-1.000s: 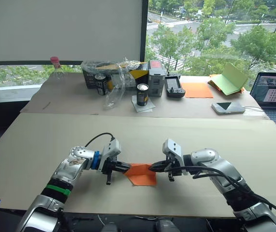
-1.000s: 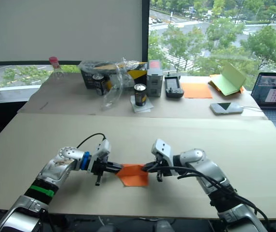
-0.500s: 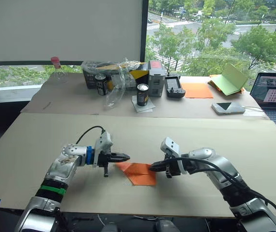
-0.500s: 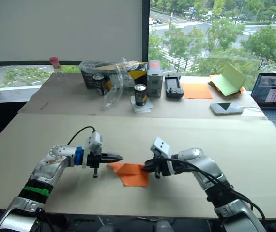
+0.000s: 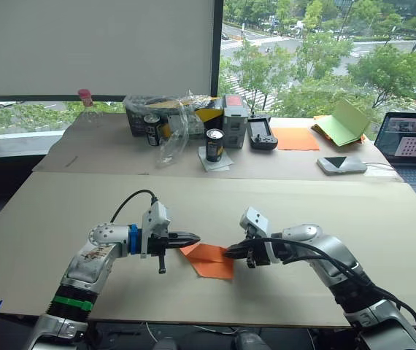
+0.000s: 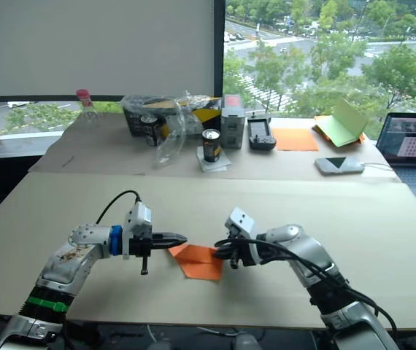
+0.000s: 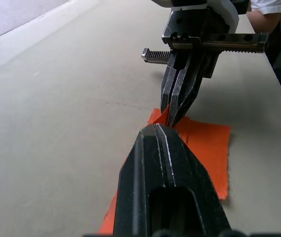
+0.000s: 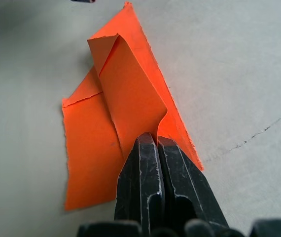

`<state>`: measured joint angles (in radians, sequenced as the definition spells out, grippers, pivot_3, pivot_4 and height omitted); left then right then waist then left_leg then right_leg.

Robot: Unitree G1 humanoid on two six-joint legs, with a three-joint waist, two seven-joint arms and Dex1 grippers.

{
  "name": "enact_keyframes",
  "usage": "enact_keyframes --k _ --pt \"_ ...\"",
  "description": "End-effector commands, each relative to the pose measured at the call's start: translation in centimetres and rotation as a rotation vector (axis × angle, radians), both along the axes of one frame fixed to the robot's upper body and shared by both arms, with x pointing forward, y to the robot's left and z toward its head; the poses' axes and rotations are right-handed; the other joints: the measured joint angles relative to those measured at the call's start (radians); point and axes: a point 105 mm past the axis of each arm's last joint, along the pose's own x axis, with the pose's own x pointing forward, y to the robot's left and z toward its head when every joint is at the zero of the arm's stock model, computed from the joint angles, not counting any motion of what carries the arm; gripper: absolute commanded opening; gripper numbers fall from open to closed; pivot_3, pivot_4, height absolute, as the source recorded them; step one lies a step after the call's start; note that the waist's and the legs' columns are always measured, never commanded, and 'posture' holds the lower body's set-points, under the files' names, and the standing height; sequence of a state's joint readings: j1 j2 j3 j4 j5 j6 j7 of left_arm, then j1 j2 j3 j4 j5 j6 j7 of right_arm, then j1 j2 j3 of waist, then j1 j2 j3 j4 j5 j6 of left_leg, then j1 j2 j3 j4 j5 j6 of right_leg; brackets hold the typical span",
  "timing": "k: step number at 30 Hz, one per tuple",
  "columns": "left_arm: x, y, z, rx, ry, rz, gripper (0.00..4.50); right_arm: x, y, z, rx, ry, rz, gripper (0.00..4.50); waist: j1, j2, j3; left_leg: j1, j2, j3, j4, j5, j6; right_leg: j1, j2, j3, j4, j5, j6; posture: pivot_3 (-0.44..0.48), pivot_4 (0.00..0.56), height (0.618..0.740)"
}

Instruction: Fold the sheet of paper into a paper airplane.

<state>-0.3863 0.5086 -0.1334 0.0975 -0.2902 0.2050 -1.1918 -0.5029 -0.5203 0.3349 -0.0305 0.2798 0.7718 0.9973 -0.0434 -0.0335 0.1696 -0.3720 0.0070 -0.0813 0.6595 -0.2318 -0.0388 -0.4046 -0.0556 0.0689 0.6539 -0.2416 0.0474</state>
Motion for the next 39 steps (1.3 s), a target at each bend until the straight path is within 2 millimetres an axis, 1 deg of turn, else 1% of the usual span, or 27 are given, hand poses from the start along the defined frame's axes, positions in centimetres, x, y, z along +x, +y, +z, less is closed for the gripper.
enact_keyframes --k 1,3,5,12,17,19,22,23,24,27,29,30,31,32,34,38,39 --pt "0.1 -0.4 -0.4 0.019 -0.047 -0.020 0.00 0.3 -1.3 -1.4 -0.069 0.032 -0.077 0.07 -0.001 0.000 0.000 0.000 0.000 0.000 0.000 0.000 0.000 0.000 0.000 0.000 0.000 0.000 0.000 0.000 0.150 0.732" --pt "-0.7 -0.6 -1.4 0.043 -0.035 -0.059 0.00 0.3 -1.5 -1.2 -0.070 0.028 -0.084 0.07 -0.001 0.000 0.000 0.000 0.000 0.000 0.000 0.000 0.000 0.000 0.000 0.000 0.000 0.000 0.000 0.000 0.150 0.732" --pt "-1.0 -0.4 -1.9 0.049 -0.027 -0.063 0.00 0.3 -1.7 -1.2 -0.070 0.026 -0.094 0.07 0.000 0.000 0.000 0.000 0.000 0.000 0.000 0.000 0.001 0.000 0.000 0.000 -0.001 0.000 0.000 0.000 0.150 0.732" --pt "-0.6 0.3 -3.0 0.075 -0.011 -0.045 0.00 0.4 -1.9 -0.9 -0.064 0.023 -0.119 0.07 0.001 0.000 0.000 -0.001 0.000 0.000 0.000 -0.001 0.001 0.000 0.000 0.000 -0.002 0.000 0.000 0.000 0.150 0.732" --pt "-0.9 0.3 -4.0 0.100 0.015 -0.057 0.00 0.5 -2.1 -0.6 -0.071 -0.005 -0.118 0.07 0.001 0.000 0.000 -0.001 0.000 0.000 0.000 -0.001 0.001 0.001 0.000 0.000 -0.005 0.000 0.001 0.000 0.150 0.732" --pt "-1.1 0.5 -4.6 0.118 0.029 -0.062 0.00 0.4 -2.0 -0.2 -0.044 0.005 -0.120 0.07 0.002 0.000 0.000 -0.001 0.000 0.000 0.000 -0.001 0.001 0.001 0.000 0.000 -0.005 0.000 0.001 0.000 0.150 0.732" --pt "-1.1 0.9 -5.4 0.131 0.046 -0.056 0.00 0.7 -2.1 0.9 0.003 -0.025 -0.150 0.07 0.005 0.000 0.000 -0.002 0.000 0.000 0.000 -0.001 0.001 0.001 -0.001 0.000 -0.005 0.000 0.001 0.000 0.150 0.732" --pt "-1.1 0.9 -5.4 0.129 0.048 -0.054 0.00 0.8 -2.2 1.3 0.014 -0.036 -0.156 0.61 0.005 0.000 0.000 -0.002 0.000 0.000 0.000 -0.001 0.001 0.001 -0.001 0.000 -0.006 0.000 0.001 0.000 0.150 0.732" --pt "-1.0 0.9 -5.5 0.128 0.049 -0.053 0.00 0.9 -2.4 1.8 0.021 -0.056 -0.166 0.87 0.005 0.000 0.000 -0.002 0.000 0.000 0.000 -0.001 0.001 0.001 -0.001 0.000 -0.006 0.000 0.001 0.000 0.150 0.732" --pt "-1.0 0.8 -5.6 0.129 0.053 -0.059 0.00 1.3 -3.1 2.9 0.031 -0.122 -0.204 1.96 0.005 0.000 0.000 -0.002 0.000 0.000 0.000 -0.001 0.002 0.000 -0.001 0.000 -0.006 0.000 0.001 0.000 0.150 0.732" --pt "-0.9 0.7 -5.6 0.126 0.057 -0.061 0.00 1.6 -3.4 4.1 0.039 -0.208 -0.226 2.66 0.004 0.000 0.000 -0.002 0.000 0.000 -0.001 -0.002 0.003 0.000 -0.001 0.000 -0.006 0.000 0.001 0.000 0.150 0.732" --pt "-0.8 0.7 -5.6 0.126 0.059 -0.062 0.00 1.6 -3.3 4.9 0.056 -0.259 -0.228 2.94 0.003 0.000 0.000 -0.003 0.000 0.000 -0.001 -0.002 0.003 0.000 -0.001 0.000 -0.006 0.000 0.001 0.000 0.150 0.732" --pt "-0.7 0.6 -5.6 0.125 0.060 -0.064 0.00 1.4 -2.9 5.7 0.085 -0.301 -0.211 3.35 0.003 0.000 0.000 -0.003 0.000 0.000 -0.001 -0.002 0.003 0.000 -0.001 0.000 -0.006 0.000 0.001 0.000 0.150 0.732" --pt "-0.7 0.5 -5.6 0.122 0.063 -0.067 0.00 0.9 -2.4 6.2 0.108 -0.329 -0.189 3.66 0.003 0.000 0.000 -0.003 0.000 0.000 -0.001 -0.002 0.003 0.000 -0.001 0.000 -0.006 0.000 0.002 0.000 0.150 0.732" --pt "-0.6 0.2 -5.6 0.113 0.072 -0.074 0.00 0.2 -1.5 6.2 0.106 -0.381 -0.166 3.66 0.003 0.000 0.000 -0.003 0.000 0.000 -0.001 -0.002 0.003 0.000 -0.001 0.000 -0.007 0.000 0.002 0.000 0.150 0.732" --pt "-0.9 -0.2 -5.7 0.102 0.099 -0.098 0.00 -0.9 0.7 4.6 0.113 -0.397 -0.128 3.66 0.006 0.001 0.000 -0.003 0.000 0.000 -0.001 -0.002 0.003 0.000 -0.001 0.000 -0.007 -0.001 0.003 0.000 0.150 0.732" --pt "-0.9 -0.2 -5.8 0.110 0.104 -0.108 0.00 -1.1 1.2 4.0 0.102 -0.399 -0.112 3.10 0.006 0.001 0.000 -0.003 0.000 0.000 -0.001 -0.002 0.003 0.000 -0.001 0.000 -0.007 -0.001 0.003 0.000 0.150 0.732"
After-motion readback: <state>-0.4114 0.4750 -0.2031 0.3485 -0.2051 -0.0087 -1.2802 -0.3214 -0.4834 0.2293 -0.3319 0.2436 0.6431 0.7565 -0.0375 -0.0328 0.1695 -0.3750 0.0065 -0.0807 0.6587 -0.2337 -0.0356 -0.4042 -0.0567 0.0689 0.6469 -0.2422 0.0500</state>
